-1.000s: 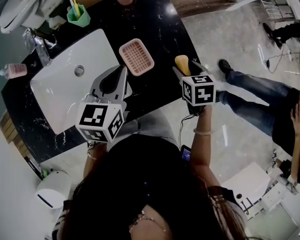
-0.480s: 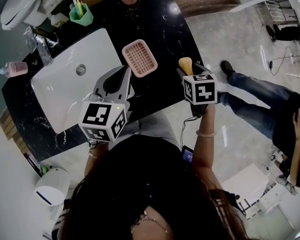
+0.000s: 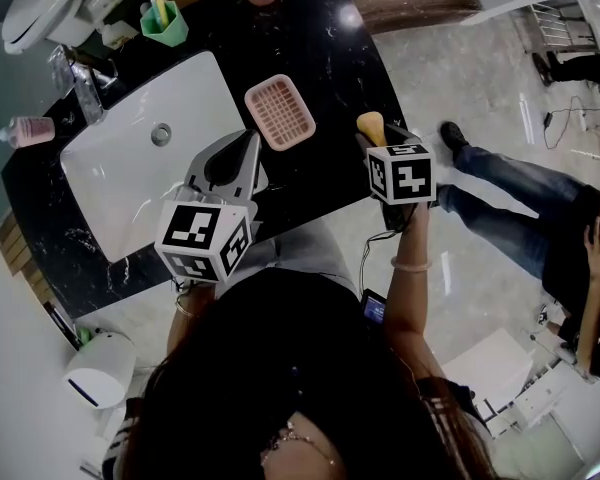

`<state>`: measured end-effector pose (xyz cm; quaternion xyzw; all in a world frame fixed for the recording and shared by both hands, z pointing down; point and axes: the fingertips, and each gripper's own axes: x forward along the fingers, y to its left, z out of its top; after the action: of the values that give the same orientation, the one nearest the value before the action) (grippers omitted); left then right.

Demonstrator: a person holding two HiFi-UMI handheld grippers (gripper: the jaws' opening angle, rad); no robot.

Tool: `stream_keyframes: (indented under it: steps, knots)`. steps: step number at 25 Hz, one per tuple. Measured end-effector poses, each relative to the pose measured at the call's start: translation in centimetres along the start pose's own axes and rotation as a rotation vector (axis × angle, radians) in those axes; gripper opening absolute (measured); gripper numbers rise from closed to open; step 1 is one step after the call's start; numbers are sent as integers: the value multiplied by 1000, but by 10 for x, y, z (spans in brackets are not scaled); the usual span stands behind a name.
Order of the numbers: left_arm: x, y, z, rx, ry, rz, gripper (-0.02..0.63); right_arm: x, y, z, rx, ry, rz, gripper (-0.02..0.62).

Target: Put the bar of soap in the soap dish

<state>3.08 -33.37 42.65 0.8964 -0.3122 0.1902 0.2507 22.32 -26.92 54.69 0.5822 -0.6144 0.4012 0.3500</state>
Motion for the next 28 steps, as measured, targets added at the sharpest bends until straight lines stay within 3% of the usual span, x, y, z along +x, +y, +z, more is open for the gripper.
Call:
stream_keyframes:
  steps: [28]
  knots:
    - [-24,15,3,-21,-48,37,3,-17,21,25,16,-60,62,202]
